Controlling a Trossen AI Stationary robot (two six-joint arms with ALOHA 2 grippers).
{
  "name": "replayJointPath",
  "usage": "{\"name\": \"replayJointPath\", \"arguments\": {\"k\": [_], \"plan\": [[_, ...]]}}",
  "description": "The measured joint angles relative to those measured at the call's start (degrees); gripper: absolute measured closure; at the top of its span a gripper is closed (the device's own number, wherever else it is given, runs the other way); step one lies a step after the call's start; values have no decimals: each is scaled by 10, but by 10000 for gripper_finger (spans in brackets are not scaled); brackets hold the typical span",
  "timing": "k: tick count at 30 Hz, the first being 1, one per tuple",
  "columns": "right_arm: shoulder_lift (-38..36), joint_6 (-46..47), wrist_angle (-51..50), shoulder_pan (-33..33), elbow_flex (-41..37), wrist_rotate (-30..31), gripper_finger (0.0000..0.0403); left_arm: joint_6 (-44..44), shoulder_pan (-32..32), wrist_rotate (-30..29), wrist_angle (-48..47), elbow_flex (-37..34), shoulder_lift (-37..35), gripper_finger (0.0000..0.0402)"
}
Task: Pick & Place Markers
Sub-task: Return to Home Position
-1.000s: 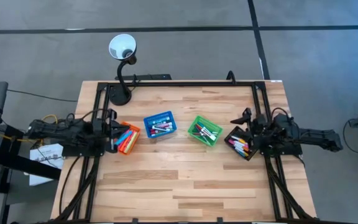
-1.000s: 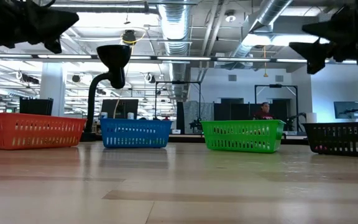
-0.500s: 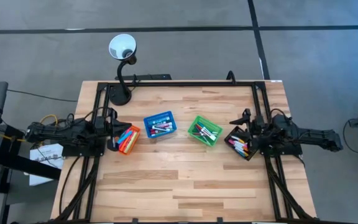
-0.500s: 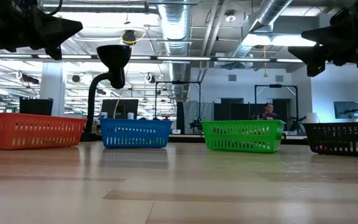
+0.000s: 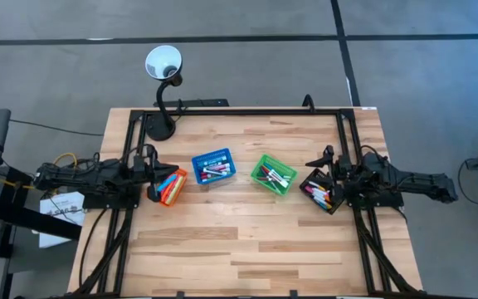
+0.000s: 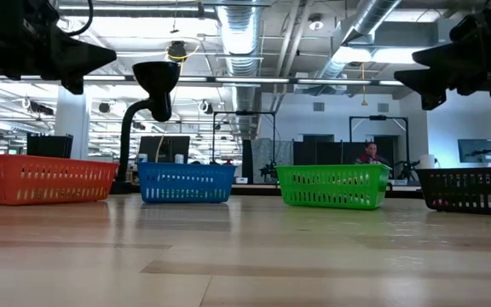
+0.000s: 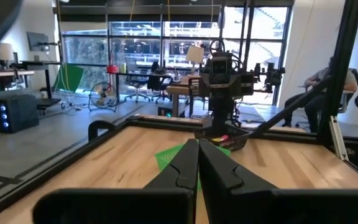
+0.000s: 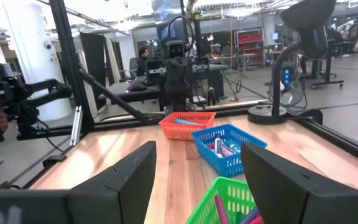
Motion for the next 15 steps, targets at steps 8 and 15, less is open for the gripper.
{"name": "replayJointPath", "arguments": {"k": [8,15], "plan": [[0,0,-2,0,0,0,178,21,0,0,-3,0,0,392],[0,0,-2,0,0,0,178,21,0,0,-1,0,0,392]]}}
